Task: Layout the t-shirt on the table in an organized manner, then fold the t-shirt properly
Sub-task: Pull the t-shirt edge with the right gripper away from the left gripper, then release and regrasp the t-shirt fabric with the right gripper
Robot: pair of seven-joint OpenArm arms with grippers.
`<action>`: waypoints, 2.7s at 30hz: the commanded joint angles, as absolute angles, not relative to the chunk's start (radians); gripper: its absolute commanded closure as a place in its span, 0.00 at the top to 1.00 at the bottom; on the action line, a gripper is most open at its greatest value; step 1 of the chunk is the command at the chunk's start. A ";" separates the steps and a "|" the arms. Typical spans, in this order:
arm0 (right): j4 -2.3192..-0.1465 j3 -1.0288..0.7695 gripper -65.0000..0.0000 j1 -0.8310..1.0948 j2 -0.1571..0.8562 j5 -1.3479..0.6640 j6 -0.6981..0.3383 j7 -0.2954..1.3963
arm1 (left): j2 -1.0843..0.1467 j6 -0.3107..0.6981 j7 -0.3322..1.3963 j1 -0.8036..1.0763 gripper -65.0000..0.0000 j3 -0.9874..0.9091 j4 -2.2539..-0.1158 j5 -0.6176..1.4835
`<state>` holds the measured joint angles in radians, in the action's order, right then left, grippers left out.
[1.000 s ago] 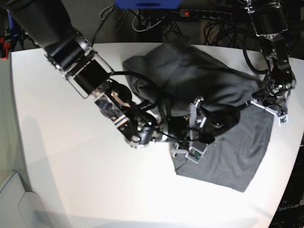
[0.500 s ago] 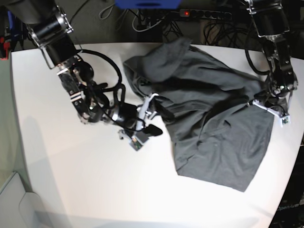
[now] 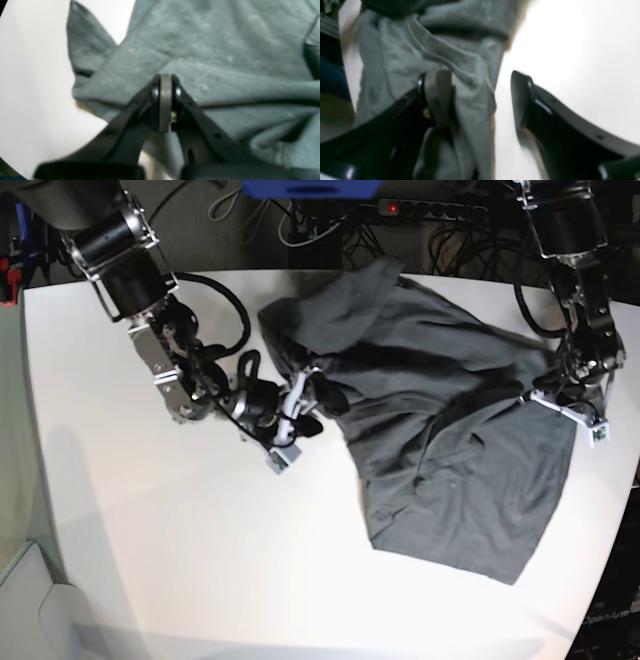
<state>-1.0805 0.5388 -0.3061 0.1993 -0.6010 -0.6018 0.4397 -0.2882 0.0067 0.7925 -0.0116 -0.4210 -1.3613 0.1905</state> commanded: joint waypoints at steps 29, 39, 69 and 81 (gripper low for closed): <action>-1.415 0.073 0.00 -0.177 0.303 -0.622 -0.613 0.585 | -0.305 0.005 0.697 -0.025 0.00 -0.426 -1.374 0.197; -1.419 -0.380 0.00 0.005 0.302 -0.621 -0.613 0.690 | -0.297 0.005 0.694 -0.038 0.00 -0.418 -1.374 0.199; -1.745 -0.137 0.62 0.045 0.286 -0.619 -0.613 0.746 | -0.186 0.004 0.704 -0.061 0.00 -0.337 -1.534 0.189; -1.400 0.206 0.62 -0.166 0.236 -0.618 -0.608 0.748 | -0.193 0.002 0.693 -0.085 0.00 -0.268 -1.326 0.189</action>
<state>-1.3838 0.2089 -0.1436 0.2314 -0.5968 -0.6033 0.7712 -0.1806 0.0006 0.7013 -0.0650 -0.2653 -1.3163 0.1902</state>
